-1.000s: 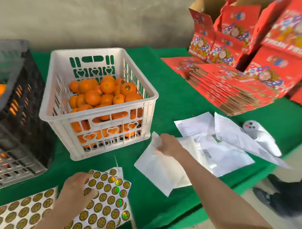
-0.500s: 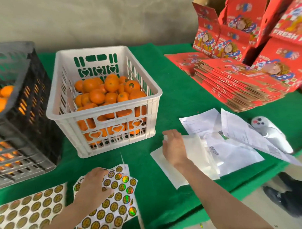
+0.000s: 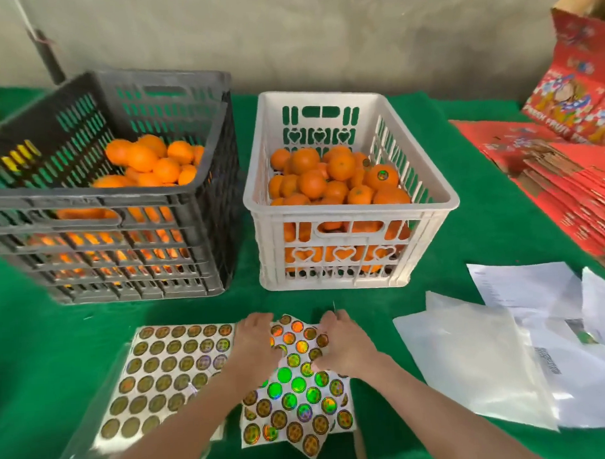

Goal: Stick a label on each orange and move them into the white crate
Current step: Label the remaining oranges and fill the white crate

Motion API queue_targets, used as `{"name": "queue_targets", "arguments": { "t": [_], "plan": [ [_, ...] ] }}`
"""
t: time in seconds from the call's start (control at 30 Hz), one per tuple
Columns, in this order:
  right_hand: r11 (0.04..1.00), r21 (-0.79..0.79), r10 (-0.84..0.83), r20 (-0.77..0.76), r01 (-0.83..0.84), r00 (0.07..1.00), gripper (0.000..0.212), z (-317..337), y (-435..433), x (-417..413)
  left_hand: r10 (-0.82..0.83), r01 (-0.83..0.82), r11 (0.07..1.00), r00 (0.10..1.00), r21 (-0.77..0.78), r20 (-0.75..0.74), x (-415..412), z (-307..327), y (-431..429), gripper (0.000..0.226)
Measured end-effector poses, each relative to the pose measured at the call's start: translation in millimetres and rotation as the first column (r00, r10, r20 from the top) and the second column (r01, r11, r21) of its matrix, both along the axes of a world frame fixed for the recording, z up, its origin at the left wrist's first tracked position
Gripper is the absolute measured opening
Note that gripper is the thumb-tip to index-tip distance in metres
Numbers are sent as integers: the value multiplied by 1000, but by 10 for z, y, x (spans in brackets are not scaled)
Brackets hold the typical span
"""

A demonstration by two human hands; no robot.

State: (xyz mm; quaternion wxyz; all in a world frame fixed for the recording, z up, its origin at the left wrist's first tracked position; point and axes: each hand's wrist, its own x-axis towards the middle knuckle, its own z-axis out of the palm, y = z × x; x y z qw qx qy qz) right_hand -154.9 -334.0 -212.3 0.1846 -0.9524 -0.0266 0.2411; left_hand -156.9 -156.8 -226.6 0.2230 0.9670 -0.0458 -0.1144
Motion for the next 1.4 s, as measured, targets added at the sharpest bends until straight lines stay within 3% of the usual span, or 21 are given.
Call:
{"name": "queue_targets", "arguments": {
  "t": [0.1,0.17,0.23,0.3,0.37,0.43,0.47,0.5,0.6,0.63,0.7,0.77,0.8,0.9,1.03,1.1,1.2,1.3,1.4],
  "plan": [
    [996,91,-20,53,15,998,55,62,26,68,30,-30,1000,999,9,-33,10,32,162,70],
    [991,132,7,91,-19,996,39,163,49,139,84,-87,986,996,-139,-27,-17,64,230,68],
    [944,328,-54,76,26,996,17,278,37,196,195,-195,914,980,-355,-38,-21,123,288,62],
    [798,575,-201,-30,182,979,32,388,7,209,323,-332,781,940,-529,-112,11,211,341,56],
    [536,756,-330,-221,375,918,26,426,-8,166,402,-479,595,873,-646,-276,66,272,408,48],
    [308,779,-348,-443,547,827,12,379,12,102,339,-613,310,786,-727,-518,112,292,472,34],
    [260,762,-326,-509,594,796,17,359,38,66,272,-652,216,755,-727,-596,114,309,488,26],
    [258,750,-307,-535,610,787,22,346,59,36,231,-671,183,740,-719,-632,115,324,494,20],
    [351,772,-382,-399,530,834,38,392,87,41,278,-655,266,755,-708,-594,160,336,503,10],
    [417,771,-459,-278,481,844,45,438,91,62,284,-642,300,766,-706,-577,175,357,509,8],
    [622,705,-575,117,340,810,48,553,84,101,231,-610,358,791,-707,-566,202,419,529,7],
    [810,585,-397,484,50,780,38,699,96,118,136,-556,420,820,-717,-556,217,508,551,13],
    [846,527,-264,547,-82,794,33,763,110,129,89,-524,450,832,-723,-548,228,560,550,18],
    [856,483,-35,412,-186,910,33,946,190,194,-35,-436,519,849,-735,-528,256,751,520,24],
    [758,652,-137,165,-4,977,28,1064,222,232,-123,-342,576,862,-742,-492,300,960,501,13],
    [746,665,-139,134,15,981,27,1057,210,188,-145,-312,608,861,-730,-488,302,1020,484,14],
    [792,608,-111,218,-46,970,21,1002,234,100,-144,-270,673,866,-689,-479,307,1036,444,20],
    [869,478,-121,450,-124,885,13,915,292,30,-179,-182,714,886,-676,-428,331,1013,412,15],
    [904,405,-126,561,-138,818,15,833,333,-4,-255,-89,729,885,-679,-389,329,1014,381,30]
  ]
}}
